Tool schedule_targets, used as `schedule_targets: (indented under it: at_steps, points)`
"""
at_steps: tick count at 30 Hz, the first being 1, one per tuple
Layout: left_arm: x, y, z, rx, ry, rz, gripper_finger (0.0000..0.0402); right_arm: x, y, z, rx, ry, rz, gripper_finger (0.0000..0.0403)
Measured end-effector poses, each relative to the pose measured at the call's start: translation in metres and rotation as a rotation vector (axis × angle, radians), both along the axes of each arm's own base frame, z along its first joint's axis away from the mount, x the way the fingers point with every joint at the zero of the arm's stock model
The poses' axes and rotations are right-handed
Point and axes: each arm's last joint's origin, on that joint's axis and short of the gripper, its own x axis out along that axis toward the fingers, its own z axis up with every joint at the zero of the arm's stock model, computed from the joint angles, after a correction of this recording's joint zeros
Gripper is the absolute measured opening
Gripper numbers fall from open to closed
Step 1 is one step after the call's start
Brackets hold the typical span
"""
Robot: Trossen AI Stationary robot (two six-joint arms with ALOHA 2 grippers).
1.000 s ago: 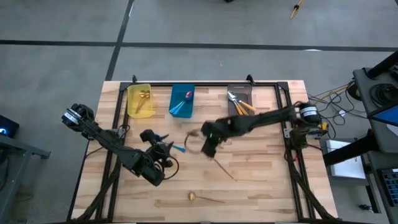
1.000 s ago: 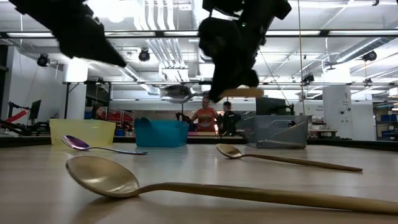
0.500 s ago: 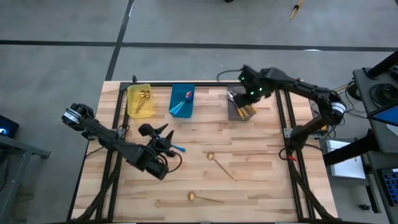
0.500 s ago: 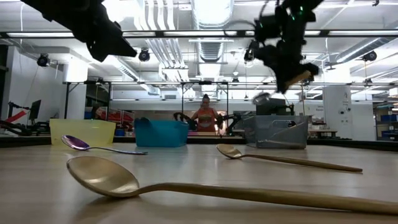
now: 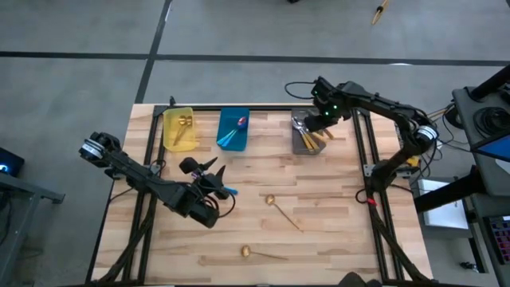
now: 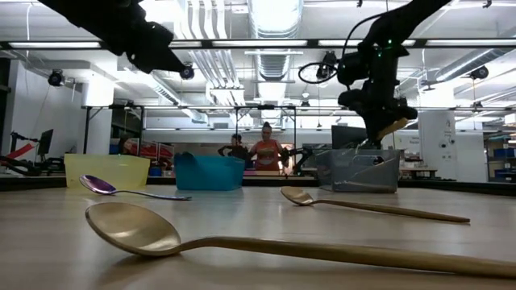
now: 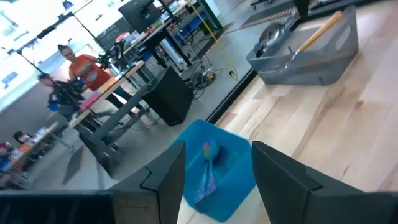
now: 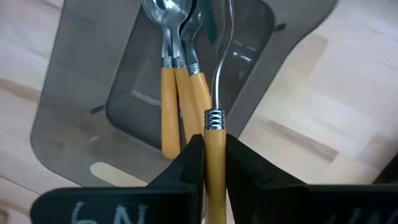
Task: Sort silverware by color (type)
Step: Put the yellow spoon into the black bin
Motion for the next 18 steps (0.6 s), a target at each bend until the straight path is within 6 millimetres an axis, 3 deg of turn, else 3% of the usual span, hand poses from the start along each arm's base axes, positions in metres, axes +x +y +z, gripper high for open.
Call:
schedule_targets:
  at_steps: [8, 18]
  points:
    - [0.011, -0.008, 0.001, -0.196, -0.087, -0.055, 0.0165, 0.008, -0.006, -0.016, -0.02, -0.011, 0.048, 0.0029]
    - [0.014, -0.01, 0.002, -0.249, -0.135, -0.063, 0.0165, 0.012, -0.009, -0.041, 0.007, -0.006, 0.057, 0.0036]
